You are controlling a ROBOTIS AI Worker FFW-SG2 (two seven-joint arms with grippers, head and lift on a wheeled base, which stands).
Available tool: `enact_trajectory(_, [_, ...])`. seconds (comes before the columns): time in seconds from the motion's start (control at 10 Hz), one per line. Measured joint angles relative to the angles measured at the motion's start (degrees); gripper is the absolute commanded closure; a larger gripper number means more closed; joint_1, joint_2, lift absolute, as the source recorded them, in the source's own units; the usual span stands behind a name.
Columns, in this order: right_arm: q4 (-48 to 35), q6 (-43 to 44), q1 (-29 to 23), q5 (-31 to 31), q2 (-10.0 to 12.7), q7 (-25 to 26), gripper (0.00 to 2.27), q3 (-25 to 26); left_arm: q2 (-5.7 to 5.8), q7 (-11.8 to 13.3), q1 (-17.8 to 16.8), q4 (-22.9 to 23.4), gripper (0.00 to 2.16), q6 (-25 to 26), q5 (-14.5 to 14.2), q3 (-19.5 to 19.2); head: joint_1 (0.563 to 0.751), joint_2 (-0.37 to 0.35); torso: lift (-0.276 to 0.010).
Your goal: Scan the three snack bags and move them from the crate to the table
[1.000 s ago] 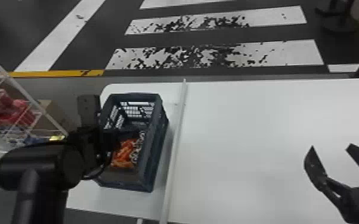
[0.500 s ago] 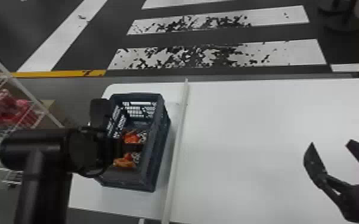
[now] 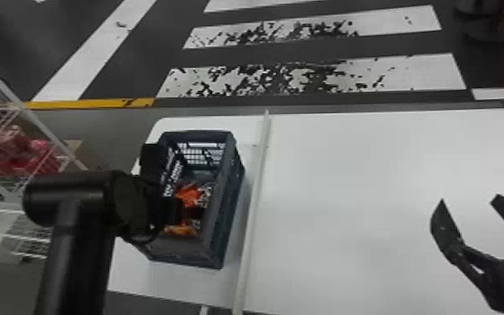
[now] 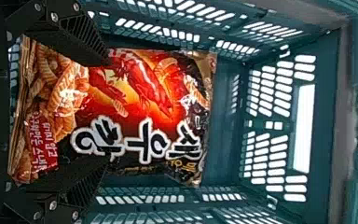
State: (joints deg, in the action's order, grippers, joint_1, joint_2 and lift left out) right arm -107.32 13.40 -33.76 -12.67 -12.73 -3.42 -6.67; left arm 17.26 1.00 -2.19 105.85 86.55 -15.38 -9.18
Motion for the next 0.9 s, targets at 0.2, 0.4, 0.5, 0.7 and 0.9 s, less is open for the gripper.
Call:
enact_trajectory(0.2, [0.1, 0.0, 0.0, 0.0, -0.2, 0.1, 0.17, 0.0, -0.16, 0.7, -1.6, -3.9, 0.22, -2.9, 0.2, 1.2, 0.695, 0.235, -0.062])
enact_trajectory(0.4, [0.5, 0.0, 0.0, 0.0, -0.2, 0.1, 0.17, 0.0, -0.45, 1.6, -2.9, -8.3, 0.59, -7.3, 0.9, 2.5, 0.695, 0.224, -0.062])
enact_trajectory(0.5, [0.7, 0.0, 0.0, 0.0, -0.3, 0.2, 0.17, 0.0, -0.63, 2.3, -3.2, -10.2, 1.47, -8.9, 1.0, 2.8, 0.695, 0.218, -0.062])
enact_trajectory(0.7, [0.9, 0.0, -0.1, 0.0, -0.2, 0.2, 0.17, 0.0, -0.81, 2.4, -3.4, -12.4, 1.63, -10.2, 1.1, 2.6, 0.695, 0.220, -0.062])
enact_trajectory(0.9, [0.7, 0.0, -0.3, 0.0, 0.0, 0.2, 0.17, -0.1, -0.83, 2.5, -2.2, -9.8, 1.63, -9.7, 0.8, 1.4, 0.695, 0.226, -0.062])
